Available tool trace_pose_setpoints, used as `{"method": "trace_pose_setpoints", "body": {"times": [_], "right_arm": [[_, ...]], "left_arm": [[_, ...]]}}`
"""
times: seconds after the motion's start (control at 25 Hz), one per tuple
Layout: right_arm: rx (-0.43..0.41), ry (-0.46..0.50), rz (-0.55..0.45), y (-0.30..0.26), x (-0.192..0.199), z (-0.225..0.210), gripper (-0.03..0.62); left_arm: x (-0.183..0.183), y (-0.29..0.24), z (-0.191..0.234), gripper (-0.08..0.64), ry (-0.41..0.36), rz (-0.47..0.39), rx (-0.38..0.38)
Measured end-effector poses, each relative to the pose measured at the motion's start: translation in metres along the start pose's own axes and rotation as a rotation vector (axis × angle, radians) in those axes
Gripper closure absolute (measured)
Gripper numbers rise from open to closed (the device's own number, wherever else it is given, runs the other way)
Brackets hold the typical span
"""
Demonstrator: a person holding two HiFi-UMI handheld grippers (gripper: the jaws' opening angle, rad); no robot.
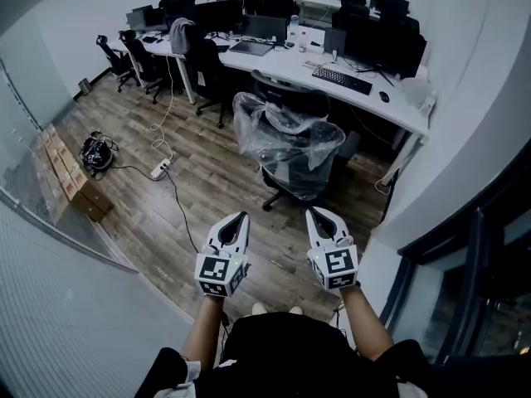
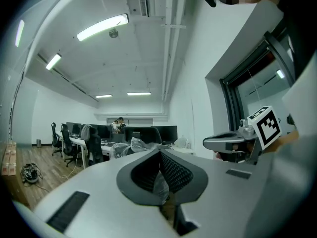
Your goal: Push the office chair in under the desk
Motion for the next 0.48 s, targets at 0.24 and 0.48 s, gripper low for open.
{"method": "trace_pose_setpoints", "body": {"times": [0.24,0.48], "right_arm": [[0.01,-0.003,0.007,0.017,0.008,-0.017,0.568],[0.003,-0.009,0.013,0.028,0.024,-0.034,0.568]], "left_arm": [[-0.001,-0.01,-0.024,0.545,0.01,0.003,0.024],[0.008,-0.015,-0.048,0.545,-0.007,0.02,0.021]]}}
Point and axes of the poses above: the fingertips, and each gripper's own axes: y backward along the fingers, z to its left, x out of its underside, the point moved 8 cm from there along y, backward along the fingers, and after that the axes turned 2 degrees about x, right-handed, at the moved point
